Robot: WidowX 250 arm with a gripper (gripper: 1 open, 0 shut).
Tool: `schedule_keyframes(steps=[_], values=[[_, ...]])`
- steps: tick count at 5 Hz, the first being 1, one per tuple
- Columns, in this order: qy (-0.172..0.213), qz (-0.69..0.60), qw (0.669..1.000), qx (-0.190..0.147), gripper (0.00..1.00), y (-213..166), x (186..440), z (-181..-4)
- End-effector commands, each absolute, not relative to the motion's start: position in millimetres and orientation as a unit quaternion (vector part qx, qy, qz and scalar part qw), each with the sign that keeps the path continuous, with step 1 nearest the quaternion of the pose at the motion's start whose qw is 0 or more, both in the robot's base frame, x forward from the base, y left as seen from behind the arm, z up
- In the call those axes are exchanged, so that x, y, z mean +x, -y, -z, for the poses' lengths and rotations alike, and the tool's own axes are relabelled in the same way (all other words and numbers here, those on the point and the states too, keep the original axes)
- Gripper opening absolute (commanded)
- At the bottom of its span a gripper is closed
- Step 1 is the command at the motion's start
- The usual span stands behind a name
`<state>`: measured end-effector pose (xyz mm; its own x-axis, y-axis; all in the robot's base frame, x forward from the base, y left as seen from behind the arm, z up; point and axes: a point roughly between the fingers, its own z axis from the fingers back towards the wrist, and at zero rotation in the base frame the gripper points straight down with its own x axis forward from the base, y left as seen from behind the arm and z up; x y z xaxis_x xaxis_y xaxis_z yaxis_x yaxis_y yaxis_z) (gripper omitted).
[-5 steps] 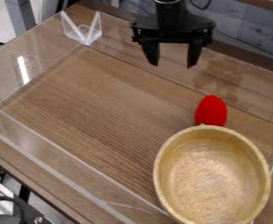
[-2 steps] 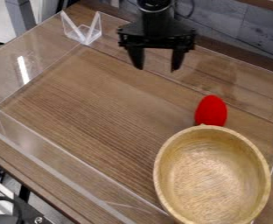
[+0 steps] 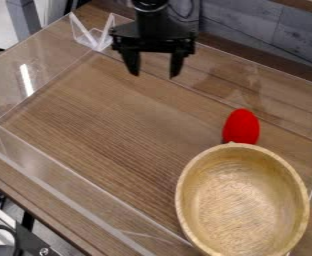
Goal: Move the red fruit to the right
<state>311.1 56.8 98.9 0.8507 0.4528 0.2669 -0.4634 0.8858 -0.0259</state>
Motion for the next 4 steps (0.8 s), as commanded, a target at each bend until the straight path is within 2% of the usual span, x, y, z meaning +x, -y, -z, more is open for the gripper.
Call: schedule_keyframes(steps=[1, 2, 4], values=[[0.169, -0.257, 0.951, 0.031, 1.00, -73, 306, -123.6], [0.176, -0.271, 0.945, 0.045, 1.00, -91, 298, -137.9], [0.187, -0.269, 0.942, 0.072, 1.00, -156, 301, -152.1]])
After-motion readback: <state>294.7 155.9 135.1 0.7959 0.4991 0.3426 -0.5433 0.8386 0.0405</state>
